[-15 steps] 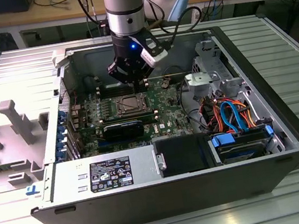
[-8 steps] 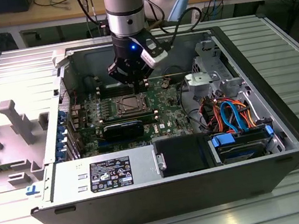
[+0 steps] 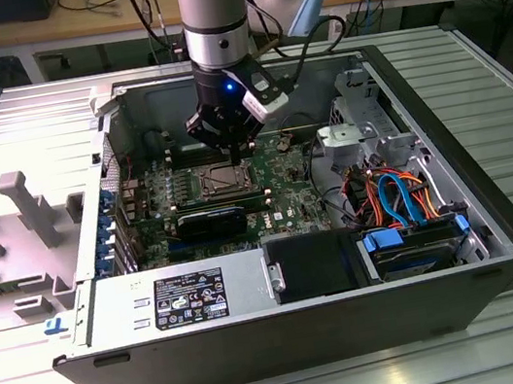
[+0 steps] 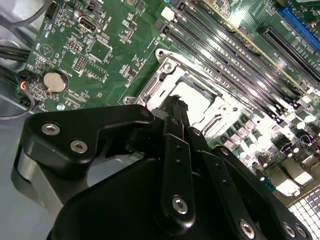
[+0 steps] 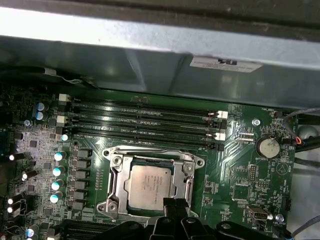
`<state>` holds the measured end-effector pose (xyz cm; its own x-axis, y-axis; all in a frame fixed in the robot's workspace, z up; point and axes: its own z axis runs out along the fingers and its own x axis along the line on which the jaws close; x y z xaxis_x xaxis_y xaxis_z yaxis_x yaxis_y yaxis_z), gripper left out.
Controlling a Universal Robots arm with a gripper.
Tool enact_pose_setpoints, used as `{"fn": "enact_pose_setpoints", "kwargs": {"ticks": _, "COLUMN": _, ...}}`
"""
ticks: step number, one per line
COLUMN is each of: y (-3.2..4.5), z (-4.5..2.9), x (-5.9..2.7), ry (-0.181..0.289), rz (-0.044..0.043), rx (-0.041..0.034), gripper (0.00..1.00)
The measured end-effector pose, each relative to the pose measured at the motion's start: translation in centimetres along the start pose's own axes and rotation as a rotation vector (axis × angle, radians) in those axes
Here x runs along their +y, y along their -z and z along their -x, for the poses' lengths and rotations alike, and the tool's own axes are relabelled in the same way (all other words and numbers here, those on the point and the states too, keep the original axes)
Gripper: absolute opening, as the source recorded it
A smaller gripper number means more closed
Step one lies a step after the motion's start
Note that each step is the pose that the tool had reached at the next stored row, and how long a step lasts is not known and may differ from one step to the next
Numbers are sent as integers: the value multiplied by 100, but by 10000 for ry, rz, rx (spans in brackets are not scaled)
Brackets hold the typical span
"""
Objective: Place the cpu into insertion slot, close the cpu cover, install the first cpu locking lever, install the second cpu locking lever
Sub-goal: 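Install the second cpu locking lever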
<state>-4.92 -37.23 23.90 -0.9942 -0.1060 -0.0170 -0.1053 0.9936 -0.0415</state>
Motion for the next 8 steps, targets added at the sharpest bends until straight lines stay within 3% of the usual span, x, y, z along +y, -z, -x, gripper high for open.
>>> {"fn": "enact_pose_setpoints", "kwargs": {"ticks": 8, "y": -77, "z": 54, "x": -62, "ry": 1, "rz": -31, "rx": 3, "gripper": 11}}
